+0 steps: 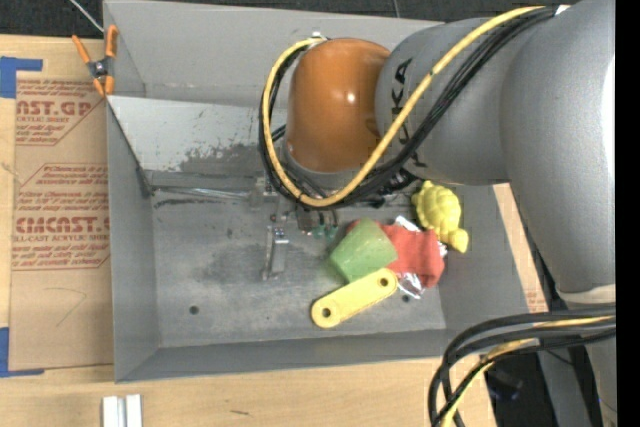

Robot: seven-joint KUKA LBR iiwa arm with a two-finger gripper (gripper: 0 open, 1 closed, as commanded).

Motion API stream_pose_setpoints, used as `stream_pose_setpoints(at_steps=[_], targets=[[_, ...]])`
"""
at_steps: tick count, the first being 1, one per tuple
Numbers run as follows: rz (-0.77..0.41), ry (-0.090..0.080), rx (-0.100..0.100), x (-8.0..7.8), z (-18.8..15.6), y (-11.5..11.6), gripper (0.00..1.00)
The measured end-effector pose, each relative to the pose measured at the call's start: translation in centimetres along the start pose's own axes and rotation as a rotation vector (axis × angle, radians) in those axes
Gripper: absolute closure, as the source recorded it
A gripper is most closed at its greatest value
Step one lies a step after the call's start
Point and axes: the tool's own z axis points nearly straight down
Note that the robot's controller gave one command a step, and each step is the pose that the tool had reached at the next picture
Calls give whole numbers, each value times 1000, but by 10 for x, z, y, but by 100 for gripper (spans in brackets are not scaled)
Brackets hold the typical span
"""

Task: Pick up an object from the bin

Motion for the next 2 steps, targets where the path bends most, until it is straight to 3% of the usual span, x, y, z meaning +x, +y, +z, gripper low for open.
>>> stream_pose_setpoints(at_steps=[1, 2], targets=[[2, -7, -1, -2, -5, -1, 0], [-161, 3, 0, 65, -46, -54, 0]])
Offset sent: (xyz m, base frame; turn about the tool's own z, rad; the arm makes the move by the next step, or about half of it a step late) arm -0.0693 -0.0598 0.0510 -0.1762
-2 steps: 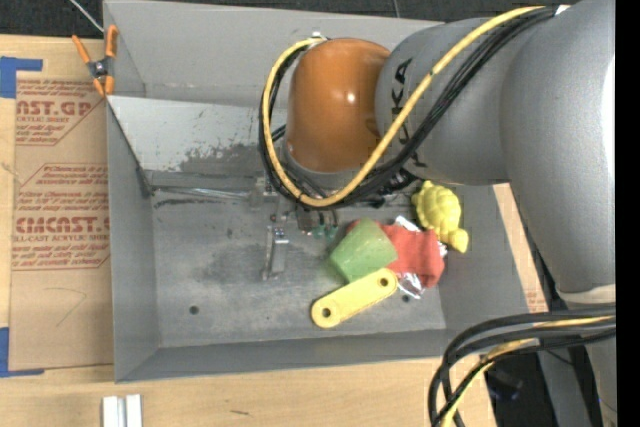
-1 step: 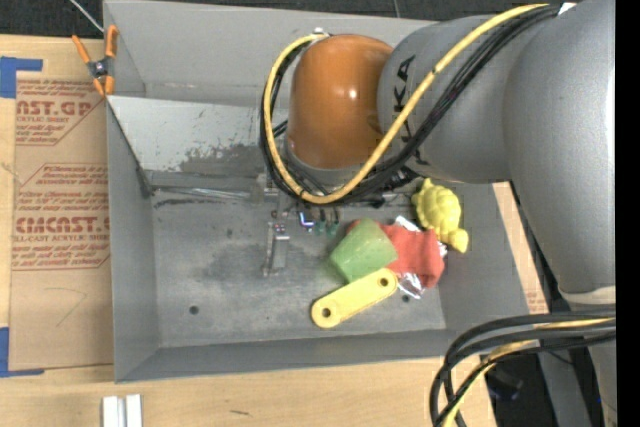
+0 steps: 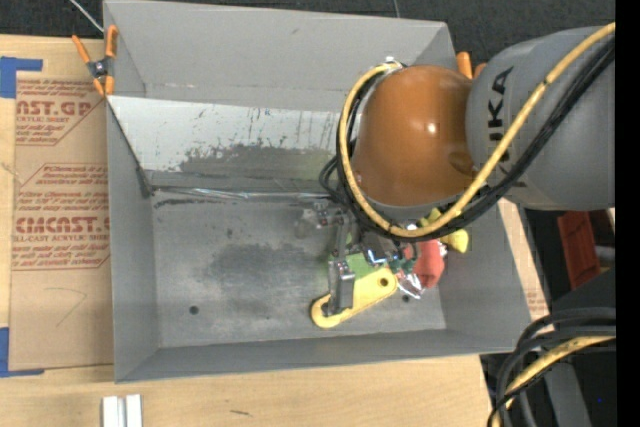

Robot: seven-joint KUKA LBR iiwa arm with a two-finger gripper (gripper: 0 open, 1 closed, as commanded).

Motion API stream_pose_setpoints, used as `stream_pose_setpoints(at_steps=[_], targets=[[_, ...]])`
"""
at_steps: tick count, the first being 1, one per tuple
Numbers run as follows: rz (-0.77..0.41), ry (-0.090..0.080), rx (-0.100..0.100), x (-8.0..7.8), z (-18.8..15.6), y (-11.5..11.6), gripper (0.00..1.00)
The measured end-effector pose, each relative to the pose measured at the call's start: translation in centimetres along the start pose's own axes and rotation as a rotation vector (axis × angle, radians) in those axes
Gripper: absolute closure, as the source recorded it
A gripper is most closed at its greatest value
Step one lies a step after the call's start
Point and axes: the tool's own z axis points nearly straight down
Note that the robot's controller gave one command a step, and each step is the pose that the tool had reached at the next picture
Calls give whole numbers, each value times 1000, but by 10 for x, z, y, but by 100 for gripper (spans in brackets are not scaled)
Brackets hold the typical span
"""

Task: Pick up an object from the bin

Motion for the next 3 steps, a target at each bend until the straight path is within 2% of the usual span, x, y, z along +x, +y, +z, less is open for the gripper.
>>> stream_pose_setpoints(at_steps=[1, 2, 3], targets=[[-237, -13, 1, -1, -35, -4, 0], [-315, -8, 1, 17, 70, -68, 0], [-316, -3, 0, 18, 90, -80, 0]])
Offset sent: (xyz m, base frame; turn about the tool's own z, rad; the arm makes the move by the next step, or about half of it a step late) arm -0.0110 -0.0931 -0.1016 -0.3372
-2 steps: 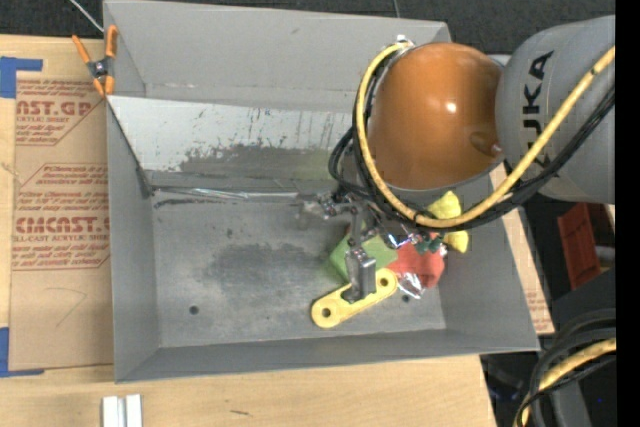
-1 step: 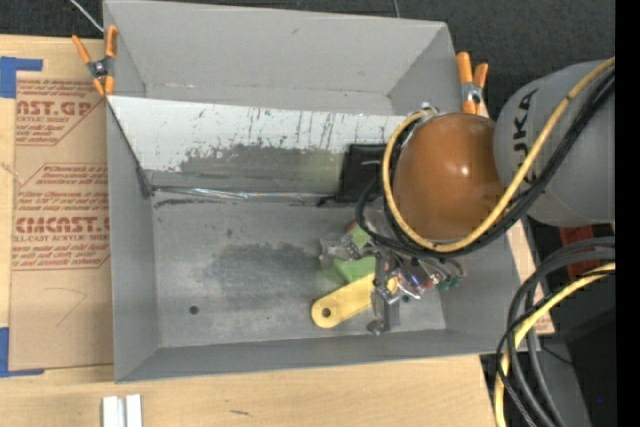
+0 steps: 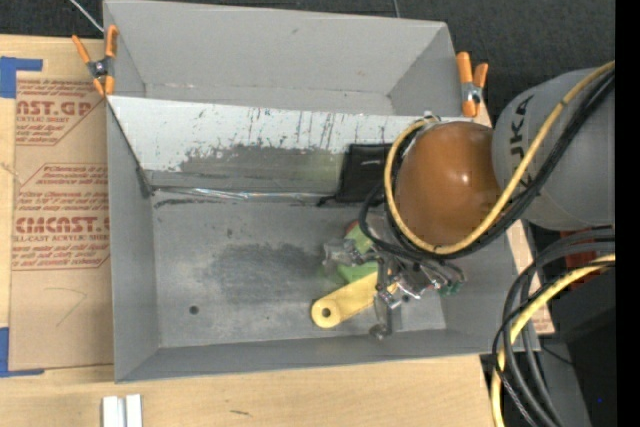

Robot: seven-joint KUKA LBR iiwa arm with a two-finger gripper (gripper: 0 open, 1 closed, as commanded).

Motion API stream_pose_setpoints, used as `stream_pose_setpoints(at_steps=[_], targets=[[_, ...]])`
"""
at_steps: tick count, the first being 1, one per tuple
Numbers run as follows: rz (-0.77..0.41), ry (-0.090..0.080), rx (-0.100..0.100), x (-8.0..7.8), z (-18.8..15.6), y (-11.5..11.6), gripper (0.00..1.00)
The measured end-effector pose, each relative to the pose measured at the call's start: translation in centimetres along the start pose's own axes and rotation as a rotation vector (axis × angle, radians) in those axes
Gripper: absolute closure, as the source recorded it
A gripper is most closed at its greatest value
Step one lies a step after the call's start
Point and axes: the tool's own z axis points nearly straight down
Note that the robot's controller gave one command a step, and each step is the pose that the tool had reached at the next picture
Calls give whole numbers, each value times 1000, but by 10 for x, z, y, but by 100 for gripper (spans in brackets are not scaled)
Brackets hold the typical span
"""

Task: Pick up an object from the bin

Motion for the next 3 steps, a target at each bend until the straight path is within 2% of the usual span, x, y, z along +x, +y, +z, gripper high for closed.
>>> stream_pose_setpoints(at_steps=[1, 2, 3], targets=[[-131, -16, 6, 17, 35, -22, 100], [-131, -16, 5, 17, 35, -22, 100], [-137, -21, 7, 10, -22, -9, 100]])
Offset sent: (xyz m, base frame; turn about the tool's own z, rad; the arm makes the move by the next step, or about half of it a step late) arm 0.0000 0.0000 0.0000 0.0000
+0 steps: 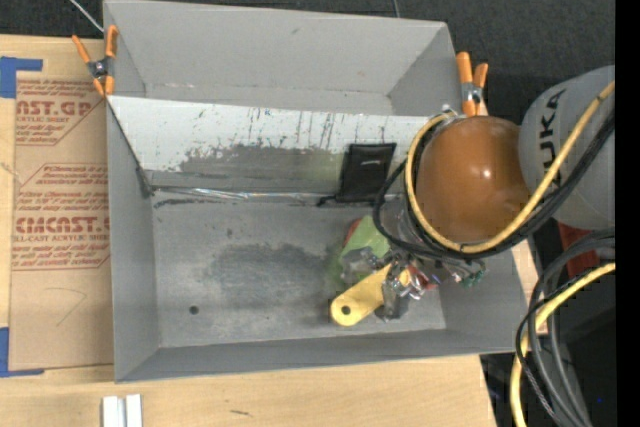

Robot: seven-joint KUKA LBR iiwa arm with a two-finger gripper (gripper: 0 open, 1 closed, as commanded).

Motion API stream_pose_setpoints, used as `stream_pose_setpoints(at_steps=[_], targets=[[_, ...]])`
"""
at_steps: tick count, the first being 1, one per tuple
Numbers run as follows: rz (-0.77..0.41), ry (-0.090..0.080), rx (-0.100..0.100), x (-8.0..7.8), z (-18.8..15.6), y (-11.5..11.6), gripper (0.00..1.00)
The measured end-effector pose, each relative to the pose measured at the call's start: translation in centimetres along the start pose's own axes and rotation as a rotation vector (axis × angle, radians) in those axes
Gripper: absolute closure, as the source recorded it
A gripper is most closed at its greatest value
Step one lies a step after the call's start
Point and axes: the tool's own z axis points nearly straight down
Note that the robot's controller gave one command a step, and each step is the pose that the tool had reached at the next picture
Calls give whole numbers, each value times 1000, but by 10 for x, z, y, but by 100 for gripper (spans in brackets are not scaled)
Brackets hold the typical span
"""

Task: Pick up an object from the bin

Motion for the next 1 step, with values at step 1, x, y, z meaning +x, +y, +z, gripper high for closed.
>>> stream_pose_setpoints(at_steps=[1], targets=[[-19, 2, -2, -17, -126, -33, 100]])
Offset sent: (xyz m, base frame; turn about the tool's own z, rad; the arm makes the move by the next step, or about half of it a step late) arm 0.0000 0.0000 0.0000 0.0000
